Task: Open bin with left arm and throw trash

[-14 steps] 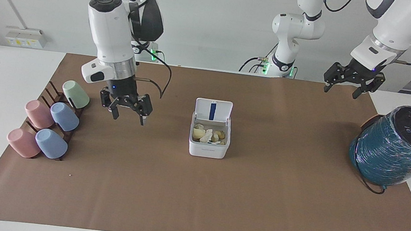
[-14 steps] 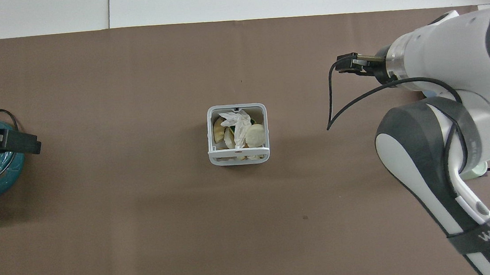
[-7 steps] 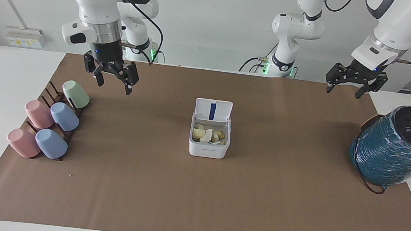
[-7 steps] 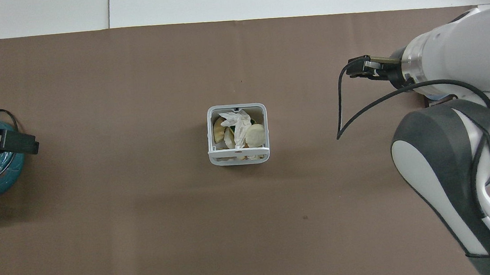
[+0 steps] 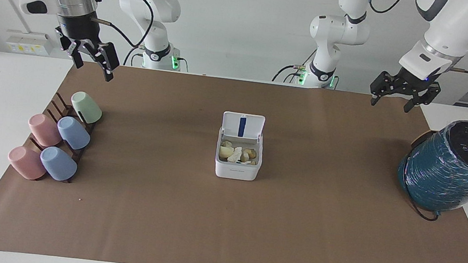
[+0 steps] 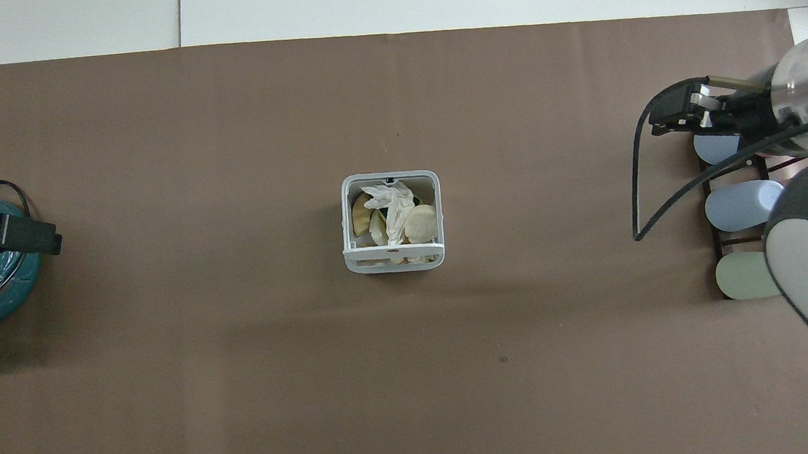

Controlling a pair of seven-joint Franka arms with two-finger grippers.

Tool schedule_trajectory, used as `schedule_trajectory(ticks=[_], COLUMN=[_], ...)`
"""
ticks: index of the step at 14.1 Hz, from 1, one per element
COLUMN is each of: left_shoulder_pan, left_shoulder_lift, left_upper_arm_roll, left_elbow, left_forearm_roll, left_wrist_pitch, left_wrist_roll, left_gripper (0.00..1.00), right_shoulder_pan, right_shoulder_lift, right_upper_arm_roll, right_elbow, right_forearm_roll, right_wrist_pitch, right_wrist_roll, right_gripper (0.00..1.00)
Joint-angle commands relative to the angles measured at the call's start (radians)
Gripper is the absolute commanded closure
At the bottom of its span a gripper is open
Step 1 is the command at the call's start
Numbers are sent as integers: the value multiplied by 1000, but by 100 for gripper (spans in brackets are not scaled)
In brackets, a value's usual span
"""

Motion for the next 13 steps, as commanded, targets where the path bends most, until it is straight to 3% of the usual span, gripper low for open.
schedule_trajectory(ticks=[1,9,13], left_shoulder_pan=[10,10,10], left_shoulder_lift=[-13,-13,-15], left_upper_arm_roll=[-4,-4,-4], left_elbow=[-10,-10,-10], left_forearm_roll=[19,19,19], left_wrist_pitch=[-10,-9,-15], left_wrist_roll=[4,4,4], left_gripper=[0,0,0], right_shoulder_pan=[-19,-22,-8], right_shoulder_lift=[-20,-60,-56], right_upper_arm_roll=[-15,-165,-191], right_elbow=[-2,-37,-50], right_forearm_roll=[24,22,21], right_wrist_pitch=[-33,-116,-108], right_wrist_roll=[-38,-386,-403], right_gripper=[0,0,0])
